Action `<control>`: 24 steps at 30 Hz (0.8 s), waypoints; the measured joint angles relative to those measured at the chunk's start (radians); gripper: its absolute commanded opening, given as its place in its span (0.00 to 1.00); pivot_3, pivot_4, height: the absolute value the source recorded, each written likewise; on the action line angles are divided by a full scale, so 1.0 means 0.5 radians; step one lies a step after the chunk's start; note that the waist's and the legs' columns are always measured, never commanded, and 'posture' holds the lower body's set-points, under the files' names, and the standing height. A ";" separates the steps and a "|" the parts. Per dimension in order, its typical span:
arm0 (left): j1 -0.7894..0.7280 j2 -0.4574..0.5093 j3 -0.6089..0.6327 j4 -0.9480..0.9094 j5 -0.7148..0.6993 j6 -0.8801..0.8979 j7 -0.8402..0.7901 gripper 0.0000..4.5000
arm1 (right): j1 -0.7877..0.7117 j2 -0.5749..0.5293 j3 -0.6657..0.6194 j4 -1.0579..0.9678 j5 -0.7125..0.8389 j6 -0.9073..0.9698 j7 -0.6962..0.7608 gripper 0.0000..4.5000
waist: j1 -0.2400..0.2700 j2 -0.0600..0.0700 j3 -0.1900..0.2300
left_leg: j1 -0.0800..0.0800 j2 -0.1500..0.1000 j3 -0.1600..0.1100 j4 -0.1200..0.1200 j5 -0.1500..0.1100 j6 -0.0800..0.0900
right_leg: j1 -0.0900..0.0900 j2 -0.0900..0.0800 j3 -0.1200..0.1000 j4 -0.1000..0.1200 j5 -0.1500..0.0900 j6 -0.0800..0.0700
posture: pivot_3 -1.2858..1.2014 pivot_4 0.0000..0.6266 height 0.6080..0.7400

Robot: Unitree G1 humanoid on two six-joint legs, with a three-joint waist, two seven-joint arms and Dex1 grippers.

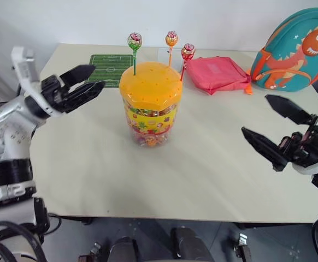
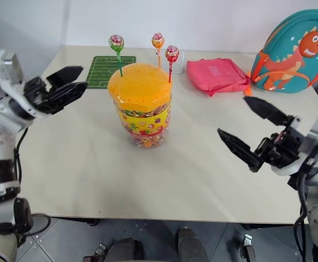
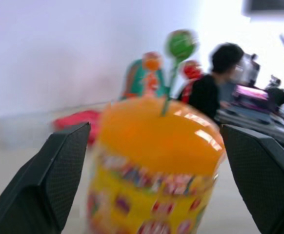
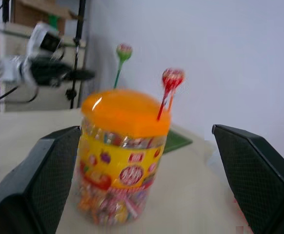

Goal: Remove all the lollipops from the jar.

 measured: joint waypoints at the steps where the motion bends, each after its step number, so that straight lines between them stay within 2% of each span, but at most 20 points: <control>1: -0.086 -0.048 -0.060 0.075 0.060 -0.048 -0.031 1.00 | 0.019 0.000 0.010 0.008 -0.015 0.000 0.018 1.00 | 0.000 0.001 0.000 | 0.000 0.000 0.000 0.002 0.000 0.000 | -0.001 0.000 0.000 0.001 0.000 0.000 | 0.52 0.24 1.00; 7: -0.409 -0.215 -0.188 0.368 0.208 -0.185 -0.119 1.00 | 0.040 0.042 0.061 0.003 -0.057 -0.011 0.033 1.00 | -0.011 0.002 0.001 | -0.002 0.002 0.001 0.005 0.000 0.000 | -0.005 0.003 0.003 0.006 0.000 0.000 | 0.52 0.24 1.00; 10: -0.474 -0.256 -0.211 0.478 0.272 -0.251 -0.155 0.88 | 0.041 0.067 0.063 -0.001 -0.076 -0.015 0.020 1.00 | -0.006 0.002 0.001 | -0.002 0.002 0.001 0.005 0.000 0.000 | -0.005 0.003 0.003 0.005 0.000 0.000 | 0.52 0.24 1.00; 13: -0.499 -0.352 -0.214 0.599 0.304 -0.313 -0.173 0.68 | 0.040 0.090 0.071 -0.016 -0.100 -0.017 -0.008 1.00 | -0.001 0.002 0.001 | -0.008 0.002 0.000 0.008 0.000 0.000 | -0.008 0.002 0.003 0.005 0.000 0.000 | 0.52 0.24 1.00; 16: -0.516 -0.339 -0.214 0.643 0.319 -0.321 -0.218 0.49 | 0.047 0.110 0.072 -0.032 -0.107 -0.018 -0.026 1.00 | -0.001 0.002 0.001 | -0.018 0.002 -0.004 0.014 0.000 0.000 | -0.015 0.002 0.000 0.008 0.000 0.000 | 0.52 0.24 1.00; 23: -0.564 -0.273 -0.213 0.656 0.337 -0.213 -0.346 0.01 | 0.066 0.149 0.072 -0.044 -0.136 -0.047 -0.050 1.00 | -0.001 0.002 0.001 | -0.018 0.002 -0.004 0.015 0.000 0.000 | -0.015 0.002 -0.001 0.008 0.000 0.000 | 0.52 0.24 1.00; 24: -0.568 -0.270 -0.209 0.656 0.340 -0.218 -0.345 0.00 | 0.066 0.149 0.071 -0.044 -0.139 -0.054 -0.051 1.00 | -0.001 0.002 0.001 | -0.018 0.002 -0.004 0.015 0.000 0.000 | -0.015 0.002 -0.001 0.008 0.000 0.000 | 0.52 0.24 1.00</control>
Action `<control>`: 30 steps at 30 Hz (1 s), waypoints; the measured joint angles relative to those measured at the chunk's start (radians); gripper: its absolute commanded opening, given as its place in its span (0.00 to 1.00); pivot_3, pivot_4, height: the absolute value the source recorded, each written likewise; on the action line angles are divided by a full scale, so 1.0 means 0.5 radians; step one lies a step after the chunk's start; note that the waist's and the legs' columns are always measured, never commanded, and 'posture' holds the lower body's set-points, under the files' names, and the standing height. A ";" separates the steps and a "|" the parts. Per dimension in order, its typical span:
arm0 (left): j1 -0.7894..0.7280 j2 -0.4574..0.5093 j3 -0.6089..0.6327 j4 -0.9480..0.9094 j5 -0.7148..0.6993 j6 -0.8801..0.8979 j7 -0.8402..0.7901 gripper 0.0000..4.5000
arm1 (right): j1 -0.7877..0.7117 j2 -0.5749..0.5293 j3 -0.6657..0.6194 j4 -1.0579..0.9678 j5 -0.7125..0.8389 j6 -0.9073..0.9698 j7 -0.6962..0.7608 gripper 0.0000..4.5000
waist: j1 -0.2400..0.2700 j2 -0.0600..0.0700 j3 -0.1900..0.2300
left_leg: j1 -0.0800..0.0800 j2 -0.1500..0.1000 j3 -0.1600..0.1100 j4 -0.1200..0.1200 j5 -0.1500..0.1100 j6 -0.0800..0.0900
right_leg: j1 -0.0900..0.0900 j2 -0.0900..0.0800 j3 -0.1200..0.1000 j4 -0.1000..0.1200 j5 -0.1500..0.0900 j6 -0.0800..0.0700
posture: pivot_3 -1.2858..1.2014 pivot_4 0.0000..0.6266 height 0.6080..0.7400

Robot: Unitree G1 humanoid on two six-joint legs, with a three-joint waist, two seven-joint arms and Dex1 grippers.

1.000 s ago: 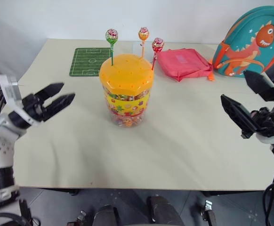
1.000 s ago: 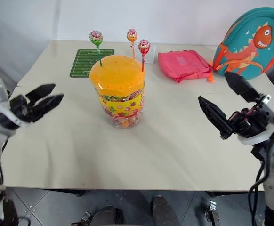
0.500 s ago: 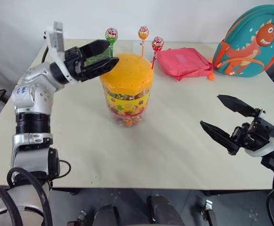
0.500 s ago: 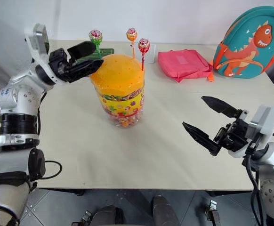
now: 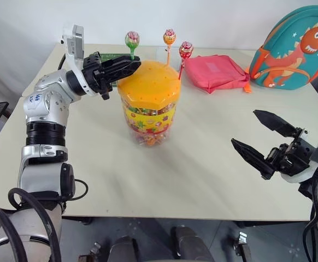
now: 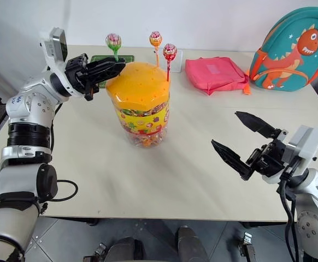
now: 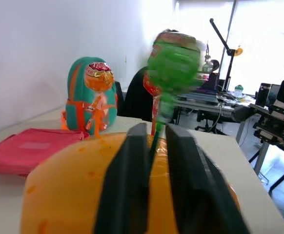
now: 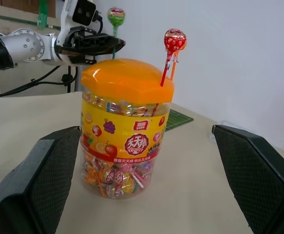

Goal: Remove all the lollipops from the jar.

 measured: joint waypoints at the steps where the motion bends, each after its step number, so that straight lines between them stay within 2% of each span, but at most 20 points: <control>1: -0.013 -0.010 0.007 0.000 0.001 -0.001 0.010 0.00 | 0.000 0.001 0.000 0.000 -0.002 -0.002 -0.001 1.00 | 0.001 0.000 0.000 | -0.001 0.000 0.000 0.000 0.000 0.000 | 0.000 0.000 0.000 0.000 0.000 0.000 | 0.52 0.24 1.00; 5: -0.111 -0.073 0.114 -0.037 -0.079 0.093 0.114 0.00 | -0.008 0.017 0.003 0.000 -0.003 -0.003 -0.004 1.00 | 0.012 0.000 0.000 | -0.003 0.000 -0.002 0.003 0.000 0.001 | 0.000 -0.001 -0.001 0.000 0.001 0.001 | 0.52 0.24 1.00; 9: -0.248 -0.126 0.369 -0.052 -0.278 0.287 0.431 0.00 | -0.052 0.020 0.042 0.019 -0.003 -0.004 0.006 1.00 | 0.007 0.000 0.000 | -0.002 0.000 -0.003 0.004 -0.001 0.001 | 0.000 -0.002 -0.002 0.002 0.001 0.001 | 0.52 0.24 1.00; 11: -0.304 -0.072 0.448 -0.039 -0.301 0.324 0.567 0.00 | -0.084 0.034 0.080 0.038 -0.006 -0.006 0.019 1.00 | -0.009 0.000 0.000 | 0.000 0.001 -0.002 0.003 0.000 0.001 | 0.000 -0.001 0.000 0.005 0.001 0.001 | 0.52 0.24 1.00; 14: -0.238 0.244 0.347 -0.043 -0.116 0.336 0.651 0.00 | -0.140 0.046 0.154 0.055 -0.015 -0.010 0.048 1.00 | -0.051 0.003 0.001 | 0.008 0.001 -0.001 -0.004 0.000 0.000 | -0.001 0.000 0.003 0.011 0.001 0.001 | 0.52 0.24 1.00; 16: 0.028 0.594 0.172 -0.049 0.175 0.411 0.745 0.00 | -0.192 0.048 0.197 0.072 -0.027 -0.015 0.088 1.00 | -0.067 0.004 0.001 | 0.026 0.001 -0.001 -0.015 0.000 -0.001 | 0.001 -0.001 0.008 0.019 0.000 0.000 | 0.52 0.24 1.00; 20: 0.467 0.841 0.039 -0.124 0.390 0.590 0.794 0.00 | -0.225 0.046 0.260 0.115 -0.049 -0.034 0.177 1.00 | -0.048 -0.006 0.007 | 0.025 0.001 0.002 -0.018 0.001 -0.002 | 0.001 -0.005 0.002 0.018 0.000 0.000 | 0.52 0.24 1.00; 21: 0.657 0.923 0.042 -0.256 0.405 0.628 0.782 0.00 | -0.254 0.045 0.297 0.129 -0.058 -0.040 0.206 1.00 | -0.050 -0.009 0.006 | 0.025 0.005 0.002 -0.018 0.001 -0.002 | 0.000 -0.008 0.000 0.017 0.000 0.000 | 0.52 0.24 1.00; 22: 0.998 1.016 0.083 -0.452 0.424 0.675 0.772 0.00 | -0.269 0.041 0.332 0.140 -0.078 -0.052 0.258 1.00 | -0.057 -0.008 0.006 | 0.031 0.009 0.002 -0.023 0.000 -0.001 | 0.002 -0.019 -0.001 0.018 0.000 0.000 | 0.52 0.24 1.00; 23: 1.139 1.030 0.100 -0.510 0.430 0.706 0.773 0.00 | -0.263 0.040 0.343 0.161 -0.088 -0.058 0.279 1.00 | -0.056 -0.007 0.006 | 0.034 0.007 0.004 -0.024 0.000 0.000 | 0.001 -0.032 -0.006 0.020 0.000 0.000 | 0.52 0.24 1.00; 24: 1.372 1.033 0.137 -0.622 0.435 0.754 0.792 0.00 | -0.264 0.039 0.380 0.207 -0.110 -0.063 0.311 1.00 | -0.057 -0.007 0.006 | 0.032 0.006 0.004 -0.025 -0.001 0.001 | 0.000 -0.035 -0.010 0.020 0.000 0.000 | 0.52 0.24 1.00; 26: 1.616 0.964 0.186 -0.796 0.413 0.880 0.852 0.00 | -0.258 0.039 0.418 0.250 -0.139 -0.063 0.344 1.00 | -0.045 -0.012 0.009 | 0.028 0.006 0.003 -0.021 -0.001 0.001 | 0.000 -0.039 -0.020 0.019 0.000 0.000 | 0.52 0.24 1.00; 30: 1.832 0.951 0.272 -1.171 0.365 1.071 0.948 0.00 | -0.258 0.012 0.459 0.252 -0.196 -0.059 0.359 1.00 | 0.001 -0.018 0.011 | 0.031 -0.003 0.006 -0.019 0.001 0.004 | 0.011 -0.032 -0.026 0.009 -0.002 -0.004 | 0.52 0.24 1.00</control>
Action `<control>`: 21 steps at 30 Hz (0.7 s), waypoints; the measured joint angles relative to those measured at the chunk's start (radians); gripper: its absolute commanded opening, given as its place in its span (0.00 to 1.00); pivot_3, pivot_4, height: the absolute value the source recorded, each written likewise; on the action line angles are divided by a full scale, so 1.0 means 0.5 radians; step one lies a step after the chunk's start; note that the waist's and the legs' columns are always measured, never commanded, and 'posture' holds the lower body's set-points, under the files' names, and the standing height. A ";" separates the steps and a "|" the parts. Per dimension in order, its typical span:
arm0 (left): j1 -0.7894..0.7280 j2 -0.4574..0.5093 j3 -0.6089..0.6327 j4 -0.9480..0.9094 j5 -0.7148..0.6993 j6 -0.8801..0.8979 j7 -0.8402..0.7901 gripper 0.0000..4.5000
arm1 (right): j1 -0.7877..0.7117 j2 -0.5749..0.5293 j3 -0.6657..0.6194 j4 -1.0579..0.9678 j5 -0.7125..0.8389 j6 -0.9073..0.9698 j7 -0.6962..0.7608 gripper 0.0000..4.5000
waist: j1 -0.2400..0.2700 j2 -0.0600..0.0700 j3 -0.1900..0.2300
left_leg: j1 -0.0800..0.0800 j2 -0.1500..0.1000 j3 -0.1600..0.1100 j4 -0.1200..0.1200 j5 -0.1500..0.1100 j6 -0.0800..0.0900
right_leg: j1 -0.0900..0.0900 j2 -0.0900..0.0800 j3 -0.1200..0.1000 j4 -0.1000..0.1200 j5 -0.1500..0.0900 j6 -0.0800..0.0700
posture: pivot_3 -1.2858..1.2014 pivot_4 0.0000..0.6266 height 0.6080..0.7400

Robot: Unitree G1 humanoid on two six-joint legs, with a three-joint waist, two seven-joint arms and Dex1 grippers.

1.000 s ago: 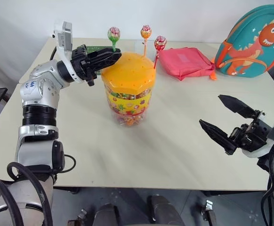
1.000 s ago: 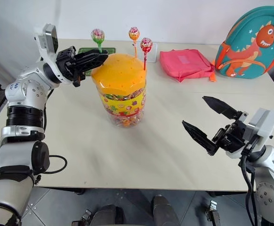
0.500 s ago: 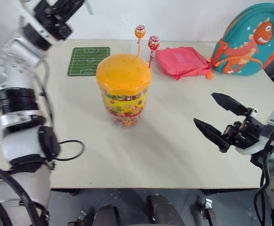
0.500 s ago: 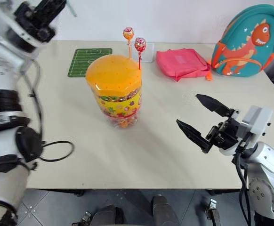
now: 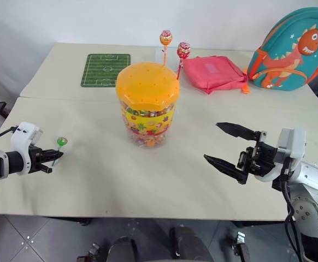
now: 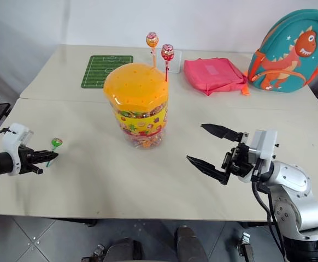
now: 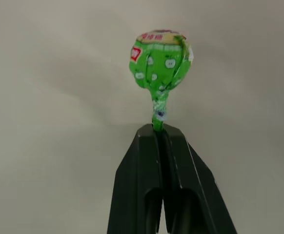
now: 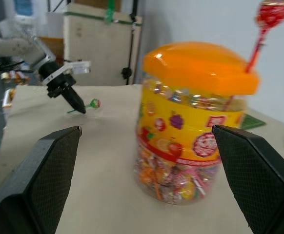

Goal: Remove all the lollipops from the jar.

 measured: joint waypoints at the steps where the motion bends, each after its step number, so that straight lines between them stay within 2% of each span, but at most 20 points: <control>1: 0.029 -0.004 0.007 -0.016 0.002 -0.002 0.016 0.05 | 0.004 0.000 0.000 0.003 -0.010 0.002 -0.010 1.00 | 0.001 0.001 0.000 | 0.000 -0.003 0.000 0.000 0.000 0.001 | 0.000 0.000 0.001 -0.001 0.000 0.000 | 0.52 0.24 1.00; 8: 0.055 -0.040 0.072 -0.058 -0.045 0.008 0.033 0.48 | 0.004 0.002 0.000 0.003 -0.039 0.055 -0.116 1.00 | 0.000 0.001 0.001 | -0.001 -0.005 0.002 -0.003 0.000 0.000 | -0.001 0.003 -0.001 -0.003 0.000 0.000 | 0.52 0.24 1.00; 12: 0.073 -0.024 0.179 -0.023 -0.132 -0.092 -0.162 0.71 | -0.033 -0.028 0.001 0.002 -0.044 0.149 -0.176 1.00 | -0.003 0.001 0.001 | -0.003 -0.005 0.002 -0.003 0.000 0.000 | -0.003 0.002 -0.002 -0.006 0.000 0.000 | 0.52 0.24 1.00; 16: 0.173 0.065 0.358 0.049 -0.197 -0.509 -0.577 0.71 | -0.215 -0.063 0.000 -0.003 0.046 0.380 -0.332 1.00 | -0.020 0.002 0.001 | -0.003 -0.002 0.006 -0.005 -0.001 -0.001 | -0.007 0.002 -0.003 -0.007 0.000 -0.003 | 0.52 0.24 1.00; 19: -0.023 0.003 0.589 0.118 -0.324 -0.814 -0.703 0.71 | -0.428 -0.051 -0.007 0.005 0.194 0.553 -0.475 1.00 | -0.013 0.003 0.002 | -0.004 -0.001 0.012 -0.004 -0.001 -0.001 | -0.006 0.002 -0.009 -0.008 -0.001 -0.006 | 0.52 0.24 1.00; 21: -0.215 -0.126 0.644 0.061 -0.437 -0.892 -0.660 0.79 | -0.629 0.007 0.012 0.046 0.235 0.672 -0.604 1.00 | 0.000 0.003 0.002 | -0.006 -0.003 0.012 -0.002 -0.001 -0.001 | -0.004 0.000 -0.012 -0.009 -0.001 -0.005 | 0.52 0.24 1.00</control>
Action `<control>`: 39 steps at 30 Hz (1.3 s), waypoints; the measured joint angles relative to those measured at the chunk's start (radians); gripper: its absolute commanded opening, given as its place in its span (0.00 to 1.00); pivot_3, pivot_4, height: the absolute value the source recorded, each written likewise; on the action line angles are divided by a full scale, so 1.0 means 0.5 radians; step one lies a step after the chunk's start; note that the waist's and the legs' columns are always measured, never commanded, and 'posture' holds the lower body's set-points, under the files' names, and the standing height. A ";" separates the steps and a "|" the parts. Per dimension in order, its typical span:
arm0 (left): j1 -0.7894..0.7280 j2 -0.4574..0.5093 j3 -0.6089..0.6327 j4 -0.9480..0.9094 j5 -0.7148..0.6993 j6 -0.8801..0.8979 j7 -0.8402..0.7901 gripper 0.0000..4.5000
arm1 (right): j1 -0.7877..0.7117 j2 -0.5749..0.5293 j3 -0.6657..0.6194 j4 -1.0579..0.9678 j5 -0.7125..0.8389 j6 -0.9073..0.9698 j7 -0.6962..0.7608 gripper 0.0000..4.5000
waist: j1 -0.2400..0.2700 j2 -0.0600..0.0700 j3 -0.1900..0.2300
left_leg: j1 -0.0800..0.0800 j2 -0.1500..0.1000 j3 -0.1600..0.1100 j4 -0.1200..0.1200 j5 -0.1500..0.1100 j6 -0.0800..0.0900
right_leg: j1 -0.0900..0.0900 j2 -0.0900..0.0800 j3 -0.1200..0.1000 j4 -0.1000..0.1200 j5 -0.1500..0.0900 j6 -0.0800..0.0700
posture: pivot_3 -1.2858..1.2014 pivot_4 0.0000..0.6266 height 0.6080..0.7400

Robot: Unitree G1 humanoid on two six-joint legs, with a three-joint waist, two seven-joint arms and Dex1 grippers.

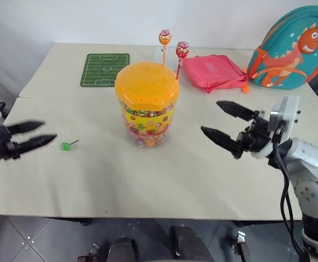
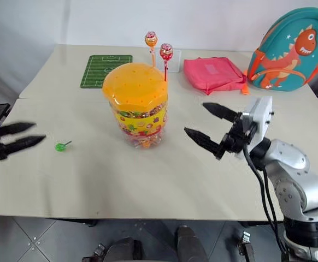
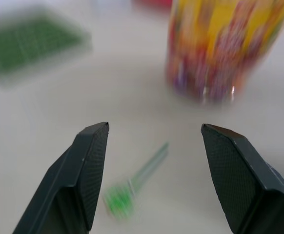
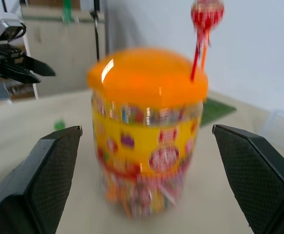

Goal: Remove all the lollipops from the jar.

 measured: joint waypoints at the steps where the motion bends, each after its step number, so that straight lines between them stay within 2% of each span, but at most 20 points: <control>1: -0.086 -0.077 -0.005 -0.042 -0.054 -0.009 0.038 0.82 | -0.111 0.021 0.021 0.031 -0.001 0.055 -0.076 1.00 | 0.002 0.001 0.000 | -0.001 0.000 -0.001 0.002 0.001 0.001 | 0.000 -0.002 0.000 0.001 0.001 0.002 | 0.52 0.24 1.00; 4: -0.266 -0.261 -0.062 -0.172 -0.217 0.010 0.151 1.00 | -0.354 0.064 0.093 0.101 -0.046 0.214 -0.299 1.00 | -0.005 -0.002 -0.001 | -0.005 0.002 -0.005 0.002 0.000 0.001 | -0.002 -0.003 -0.006 0.001 0.005 0.005 | 0.52 0.24 1.00; 6: -0.329 -0.316 -0.100 -0.246 -0.340 0.090 0.190 1.00 | -0.469 0.102 0.139 0.190 -0.091 0.280 -0.388 1.00 | -0.014 -0.002 -0.002 | -0.014 0.003 -0.008 0.002 0.000 0.001 | -0.012 -0.005 -0.007 0.004 0.006 0.006 | 0.52 0.24 1.00; 9: -0.356 -0.323 -0.161 -0.302 -0.440 0.167 0.202 1.00 | -0.587 0.174 0.185 0.284 -0.135 0.348 -0.480 1.00 | -0.056 -0.003 -0.002 | -0.031 0.003 -0.015 0.004 0.001 0.001 | -0.042 -0.009 -0.007 0.035 0.006 0.007 | 0.52 0.24 1.00; 18: -0.326 -0.422 -0.256 -0.306 -0.467 0.176 0.233 1.00 | -0.773 0.337 0.231 0.441 -0.229 0.445 -0.583 1.00 | -0.158 -0.001 -0.001 | -0.032 0.004 -0.017 0.013 0.001 0.000 | -0.042 -0.019 -0.012 0.033 0.006 0.006 | 0.52 0.24 1.00; 28: -0.269 -0.467 -0.315 -0.319 -0.472 0.156 0.249 1.00 | -0.985 0.530 0.394 0.652 -0.385 0.452 -0.526 1.00 | -0.176 -0.001 -0.001 | -0.033 0.004 -0.023 0.012 0.001 0.001 | -0.041 -0.028 -0.021 0.035 0.006 0.006 | 0.52 0.24 1.00; 32: -0.262 -0.473 -0.315 -0.326 -0.472 0.147 0.266 1.00 | -1.036 0.596 0.395 0.737 -0.445 0.404 -0.511 0.80 | -0.178 -0.001 -0.001 | -0.033 0.004 -0.025 0.012 0.001 0.001 | -0.040 -0.029 -0.022 0.035 0.006 0.006 | 0.52 0.24 1.00; 39: -0.231 -0.481 -0.315 -0.361 -0.479 0.144 0.292 1.00 | -1.053 0.664 0.398 0.768 -0.483 0.374 -0.431 0.29 | -0.181 -0.001 -0.001 | -0.033 0.004 -0.026 0.011 0.001 0.001 | -0.040 -0.029 -0.024 0.037 0.006 0.006 | 0.52 0.24 1.00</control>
